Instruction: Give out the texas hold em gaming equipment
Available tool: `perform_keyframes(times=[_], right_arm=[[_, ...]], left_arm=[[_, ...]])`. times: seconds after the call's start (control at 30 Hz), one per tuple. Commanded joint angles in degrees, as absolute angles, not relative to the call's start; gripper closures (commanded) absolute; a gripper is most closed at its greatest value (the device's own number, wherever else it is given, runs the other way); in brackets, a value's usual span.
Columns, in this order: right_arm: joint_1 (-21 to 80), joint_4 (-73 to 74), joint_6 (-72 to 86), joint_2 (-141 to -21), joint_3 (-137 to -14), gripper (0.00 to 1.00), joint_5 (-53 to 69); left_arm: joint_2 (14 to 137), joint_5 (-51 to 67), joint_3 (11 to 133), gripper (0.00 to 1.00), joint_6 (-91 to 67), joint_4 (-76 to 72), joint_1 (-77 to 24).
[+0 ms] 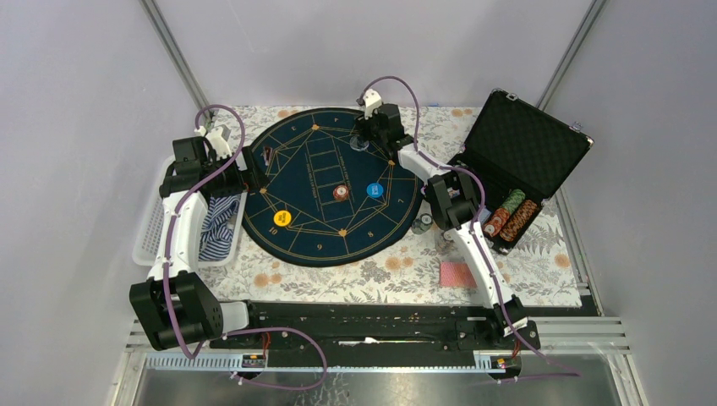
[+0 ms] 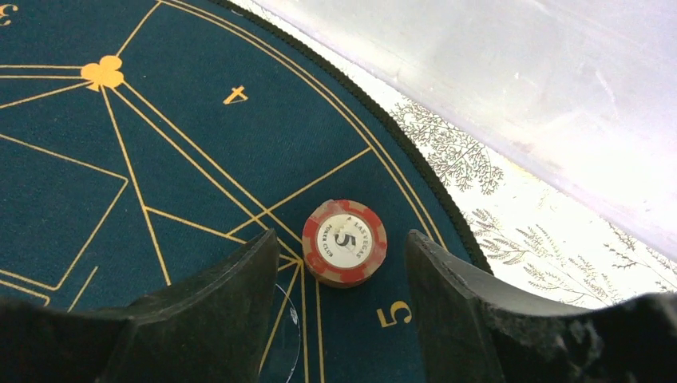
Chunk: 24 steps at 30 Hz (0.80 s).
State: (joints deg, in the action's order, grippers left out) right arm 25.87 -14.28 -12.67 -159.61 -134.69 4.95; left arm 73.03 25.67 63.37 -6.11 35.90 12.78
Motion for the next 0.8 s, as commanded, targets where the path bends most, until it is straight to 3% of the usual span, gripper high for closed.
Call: perform_keyframes(times=[0.0, 0.37, 0.57, 0.77], right_arm=[[26.3, -17.4, -12.6, -157.9, -137.0, 0.33, 4.4], [26.3, -4.7, -10.2, -136.2, -123.9, 0.05, 17.1], [26.7, 16.8, -11.3, -128.1, -121.9, 0.02, 27.5], [29.2, 21.6, -13.2, -121.9, -111.7, 0.0, 26.3]], left_arm=[[71.9, 25.7, 64.3, 0.01, -6.3, 33.8, 13.3], [70.1, 27.7, 64.2, 0.01, -6.1, 34.8, 13.4], [69.8, 29.2, 64.3, 0.01, -5.9, 34.8, 13.4], [69.8, 29.6, 64.2, 0.01, -5.1, 34.9, 13.4]])
